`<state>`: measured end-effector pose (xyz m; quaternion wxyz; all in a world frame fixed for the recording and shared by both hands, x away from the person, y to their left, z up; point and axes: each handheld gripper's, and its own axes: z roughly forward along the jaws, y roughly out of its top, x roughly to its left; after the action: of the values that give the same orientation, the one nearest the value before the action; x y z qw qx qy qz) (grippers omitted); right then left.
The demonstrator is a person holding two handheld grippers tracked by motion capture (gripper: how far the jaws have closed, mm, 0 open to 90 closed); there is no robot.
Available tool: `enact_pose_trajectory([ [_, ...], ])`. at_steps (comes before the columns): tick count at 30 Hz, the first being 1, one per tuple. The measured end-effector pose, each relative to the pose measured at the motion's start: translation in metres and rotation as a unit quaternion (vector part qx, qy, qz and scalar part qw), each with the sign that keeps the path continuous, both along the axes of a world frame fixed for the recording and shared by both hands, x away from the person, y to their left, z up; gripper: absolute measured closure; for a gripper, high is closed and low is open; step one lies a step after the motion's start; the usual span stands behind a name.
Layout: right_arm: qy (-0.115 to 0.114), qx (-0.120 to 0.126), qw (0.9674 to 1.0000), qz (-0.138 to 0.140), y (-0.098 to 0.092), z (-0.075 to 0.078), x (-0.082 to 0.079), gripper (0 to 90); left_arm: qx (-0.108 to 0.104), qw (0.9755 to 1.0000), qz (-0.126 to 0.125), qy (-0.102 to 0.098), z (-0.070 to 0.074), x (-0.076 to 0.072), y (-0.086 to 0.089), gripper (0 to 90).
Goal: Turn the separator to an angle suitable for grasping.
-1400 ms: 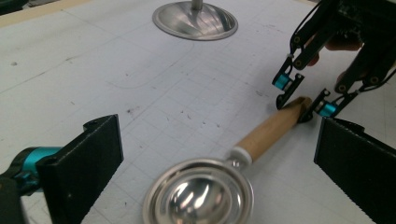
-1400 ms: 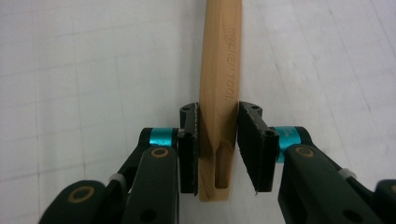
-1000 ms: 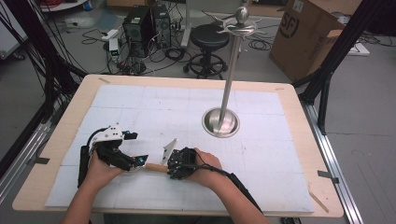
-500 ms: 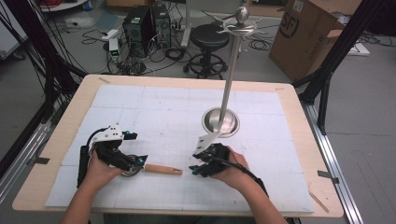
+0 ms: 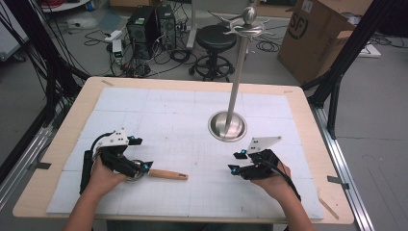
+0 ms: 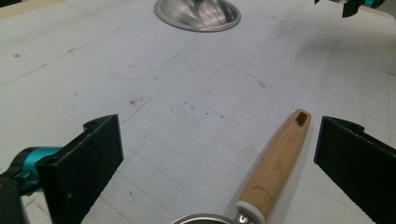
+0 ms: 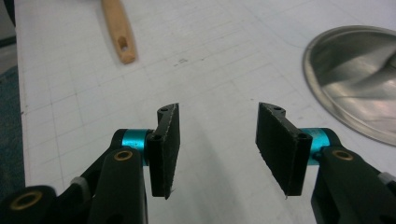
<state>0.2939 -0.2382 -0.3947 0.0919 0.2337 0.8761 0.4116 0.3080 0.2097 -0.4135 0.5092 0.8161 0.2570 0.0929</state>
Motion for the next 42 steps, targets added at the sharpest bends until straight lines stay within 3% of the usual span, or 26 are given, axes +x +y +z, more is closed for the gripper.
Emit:
enact_pose_trajectory([
  [8,-0.01,0.024,0.9995,-0.02,-0.015,0.003,-0.001,48.1,0.001,1.0,-0.006,-0.001,-0.001,0.0,-0.002,1.8],
  [15,-0.011,0.046,0.9987,-0.021,-0.025,0.003,-0.002,44.9,-0.004,0.9998,-0.018,0.0,0.0,0.0,-0.002,1.8],
  [22,-0.012,0.081,0.9961,-0.033,-0.037,0.001,-0.003,37.8,-0.004,0.9991,-0.041,0.005,-0.002,0.001,-0.007,1.8],
  [29,-0.035,0.125,0.9907,-0.042,-0.045,0.005,-0.001,26.3,-0.009,0.9991,-0.041,0.0,0.0,-0.001,-0.005,1.8],
  [40,-0.036,0.125,0.99,-0.055,-0.043,-0.001,0.001,20.7,0.0,0.9993,-0.038,-0.002,0.002,-0.001,-0.005,1.8],
  [42,-0.034,0.127,0.9899,-0.053,-0.043,-0.001,0.001,20.5,0.014,0.9992,-0.037,-0.007,0.005,-0.001,-0.004,1.8],
])
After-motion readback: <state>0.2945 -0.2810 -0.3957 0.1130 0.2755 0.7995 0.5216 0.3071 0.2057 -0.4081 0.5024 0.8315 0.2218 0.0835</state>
